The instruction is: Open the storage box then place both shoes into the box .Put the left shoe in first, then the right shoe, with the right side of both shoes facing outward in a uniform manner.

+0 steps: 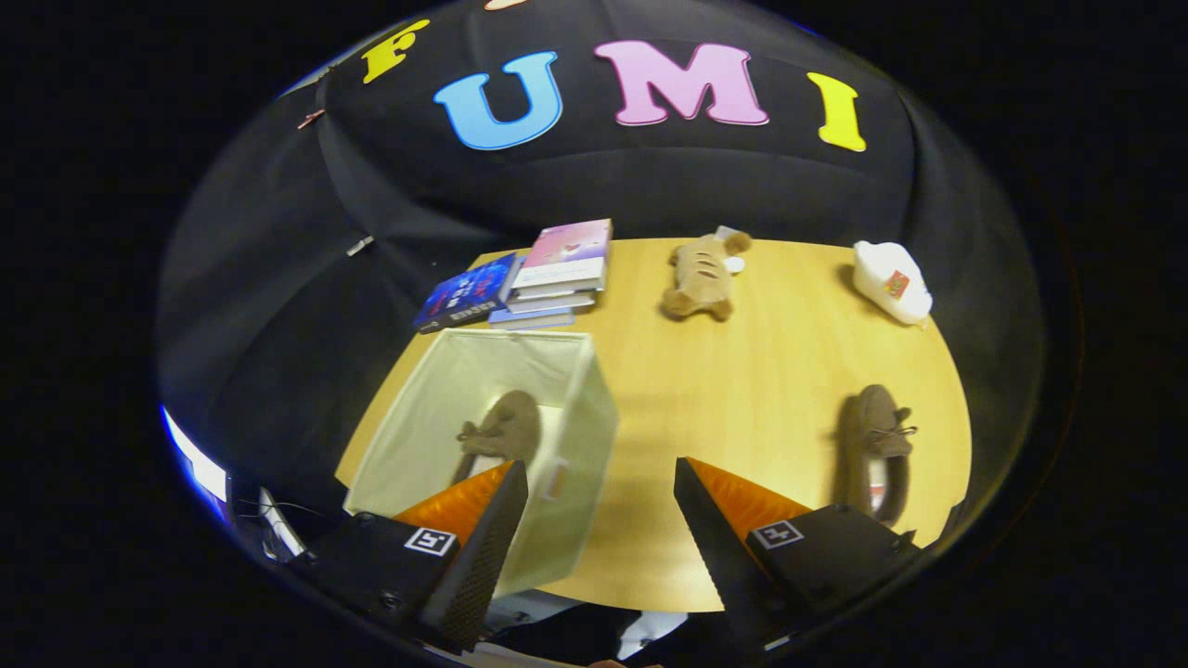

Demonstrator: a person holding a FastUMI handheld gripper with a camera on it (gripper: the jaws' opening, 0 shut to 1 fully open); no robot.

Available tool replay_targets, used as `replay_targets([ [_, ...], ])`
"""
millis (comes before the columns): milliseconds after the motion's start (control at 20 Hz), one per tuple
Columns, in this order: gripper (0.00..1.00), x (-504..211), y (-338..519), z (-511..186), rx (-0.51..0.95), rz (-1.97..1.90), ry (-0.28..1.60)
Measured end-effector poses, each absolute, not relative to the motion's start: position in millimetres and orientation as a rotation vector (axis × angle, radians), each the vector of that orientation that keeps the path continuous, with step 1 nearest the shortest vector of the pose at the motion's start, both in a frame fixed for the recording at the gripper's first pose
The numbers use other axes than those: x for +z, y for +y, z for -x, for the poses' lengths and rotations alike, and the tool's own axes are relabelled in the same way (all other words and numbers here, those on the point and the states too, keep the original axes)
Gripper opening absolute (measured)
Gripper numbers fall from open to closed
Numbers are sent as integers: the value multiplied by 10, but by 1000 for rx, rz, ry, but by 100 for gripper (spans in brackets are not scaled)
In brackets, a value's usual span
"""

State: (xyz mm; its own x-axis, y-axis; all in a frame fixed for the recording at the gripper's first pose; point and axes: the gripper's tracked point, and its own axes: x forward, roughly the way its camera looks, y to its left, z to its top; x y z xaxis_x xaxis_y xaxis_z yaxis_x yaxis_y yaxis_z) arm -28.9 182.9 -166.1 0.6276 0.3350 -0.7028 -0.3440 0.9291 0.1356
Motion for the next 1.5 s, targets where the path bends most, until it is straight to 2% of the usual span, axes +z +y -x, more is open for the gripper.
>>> replay_targets([
  [400,99,-2025,-58,-21,200,134,816],
  [650,99,-2532,-1054,-292,93,146,893],
  [850,99,-3001,-1290,-429,104,138,977],
  [1100,99,-3315,-1194,-727,115,44,999],
  [1200,87,-3360,-1180,-849,103,24,988],
  [1350,51,-3394,-1055,-839,130,-17,1014],
  [1500,29,-3391,-1084,-851,113,-10,1011],
])
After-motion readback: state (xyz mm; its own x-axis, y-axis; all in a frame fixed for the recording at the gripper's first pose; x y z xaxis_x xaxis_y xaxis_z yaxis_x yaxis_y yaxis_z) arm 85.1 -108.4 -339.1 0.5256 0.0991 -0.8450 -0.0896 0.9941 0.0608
